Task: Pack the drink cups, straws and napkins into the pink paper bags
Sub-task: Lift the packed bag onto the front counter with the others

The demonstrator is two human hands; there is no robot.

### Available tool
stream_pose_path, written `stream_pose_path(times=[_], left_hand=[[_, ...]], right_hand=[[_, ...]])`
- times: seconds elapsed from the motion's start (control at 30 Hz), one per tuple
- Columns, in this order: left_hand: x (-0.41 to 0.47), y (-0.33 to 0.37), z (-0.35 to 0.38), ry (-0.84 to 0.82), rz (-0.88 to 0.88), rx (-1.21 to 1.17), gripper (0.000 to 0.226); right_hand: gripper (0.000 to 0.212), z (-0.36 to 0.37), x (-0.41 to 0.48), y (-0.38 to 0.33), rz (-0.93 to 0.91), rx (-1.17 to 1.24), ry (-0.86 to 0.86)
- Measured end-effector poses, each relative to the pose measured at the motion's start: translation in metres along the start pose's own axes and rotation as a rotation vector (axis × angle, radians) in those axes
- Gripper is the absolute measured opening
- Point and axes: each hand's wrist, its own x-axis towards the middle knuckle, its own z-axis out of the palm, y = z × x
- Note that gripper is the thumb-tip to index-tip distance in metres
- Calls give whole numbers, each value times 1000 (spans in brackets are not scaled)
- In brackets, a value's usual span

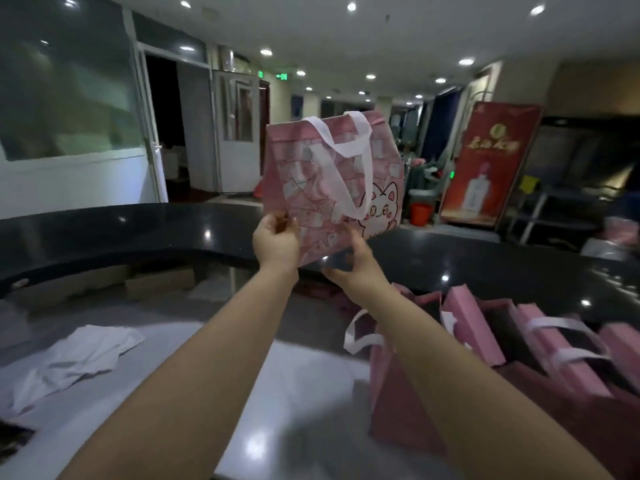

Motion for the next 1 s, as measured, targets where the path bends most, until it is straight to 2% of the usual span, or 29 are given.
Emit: stream_pose_path(times=[0.07, 0.17, 0.27, 0.47, 0.57, 0.7, 0.8, 1.0], left_hand=[[-13, -11, 30, -90, -6, 5, 12], [-37, -22, 77, -191, -38, -20, 15], [-62, -26, 125, -306, -71, -57, 14], [-110, -40, 225, -482, -90, -38, 15], [-129, -57, 277, -548, -99, -8, 12], [-145, -86, 351, -588, -91, 34, 7], [-156, -111, 409, -610, -112, 59, 7], [-177, -174, 518, -554, -120, 158, 17]], right_hand=[[84, -17, -11, 5, 52, 88, 54], [96, -58, -22, 20, 120, 110, 152], [97, -104, -29, 37, 140, 164, 244], [99, -195, -39, 76, 157, 191, 387], [101, -251, -36, 106, 186, 118, 422], [105, -328, -22, 156, 226, -14, 372], [109, -384, -8, 193, 300, 23, 315], [106, -477, 11, 254, 390, 54, 204]])
